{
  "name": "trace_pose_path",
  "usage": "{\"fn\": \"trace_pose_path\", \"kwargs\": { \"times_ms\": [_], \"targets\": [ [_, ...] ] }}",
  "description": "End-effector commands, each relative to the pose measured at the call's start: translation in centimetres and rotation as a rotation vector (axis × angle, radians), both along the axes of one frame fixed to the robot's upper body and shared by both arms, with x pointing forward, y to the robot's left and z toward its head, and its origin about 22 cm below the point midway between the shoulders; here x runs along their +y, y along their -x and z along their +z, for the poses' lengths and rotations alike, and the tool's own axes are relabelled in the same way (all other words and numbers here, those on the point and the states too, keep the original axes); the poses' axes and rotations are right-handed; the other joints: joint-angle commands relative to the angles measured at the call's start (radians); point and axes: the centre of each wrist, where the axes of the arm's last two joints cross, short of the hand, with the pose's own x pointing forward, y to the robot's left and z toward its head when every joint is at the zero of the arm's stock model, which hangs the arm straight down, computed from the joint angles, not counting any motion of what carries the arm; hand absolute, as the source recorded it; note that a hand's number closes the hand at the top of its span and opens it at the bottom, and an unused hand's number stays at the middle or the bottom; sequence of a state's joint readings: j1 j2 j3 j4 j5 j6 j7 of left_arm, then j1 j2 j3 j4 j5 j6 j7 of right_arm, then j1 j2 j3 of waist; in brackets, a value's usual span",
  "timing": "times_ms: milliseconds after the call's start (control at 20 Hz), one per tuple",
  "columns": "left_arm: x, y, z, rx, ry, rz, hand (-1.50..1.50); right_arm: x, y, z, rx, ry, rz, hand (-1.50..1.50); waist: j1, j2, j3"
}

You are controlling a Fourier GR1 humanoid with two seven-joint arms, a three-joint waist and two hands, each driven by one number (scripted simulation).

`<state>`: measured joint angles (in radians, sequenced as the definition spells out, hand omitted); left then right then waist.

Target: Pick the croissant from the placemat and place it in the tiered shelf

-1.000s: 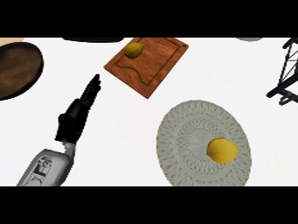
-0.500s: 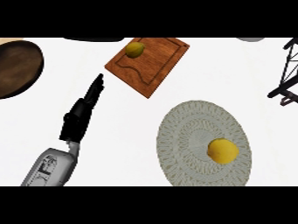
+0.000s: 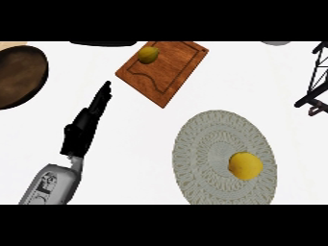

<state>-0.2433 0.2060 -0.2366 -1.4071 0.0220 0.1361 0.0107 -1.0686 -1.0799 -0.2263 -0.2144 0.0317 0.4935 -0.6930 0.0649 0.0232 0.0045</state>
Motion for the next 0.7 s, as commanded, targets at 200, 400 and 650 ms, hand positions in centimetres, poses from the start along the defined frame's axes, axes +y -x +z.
{"fn": "trace_pose_path", "kwargs": {
  "times_ms": [200, 400, 650],
  "targets": [
    [0.0, -0.1, 0.2, 0.01, 0.003, 0.006, 0.0, -1.3, 1.6, 2.9, -0.032, -0.197, 0.121, -1.5, -0.002, 0.003, 0.001],
    [0.2, -0.2, -0.1, -0.006, 0.002, -0.001, 0.0, -2.1, 2.9, 5.1, -0.016, -0.386, 0.078, -1.5, 0.002, 0.008, 0.0],
    [-0.1, 0.0, 0.4, -0.025, 0.007, -0.011, 0.0, -4.2, 5.8, 5.6, 0.02, -0.412, -0.059, -1.5, 0.019, 0.021, 0.005]
  ]
}}
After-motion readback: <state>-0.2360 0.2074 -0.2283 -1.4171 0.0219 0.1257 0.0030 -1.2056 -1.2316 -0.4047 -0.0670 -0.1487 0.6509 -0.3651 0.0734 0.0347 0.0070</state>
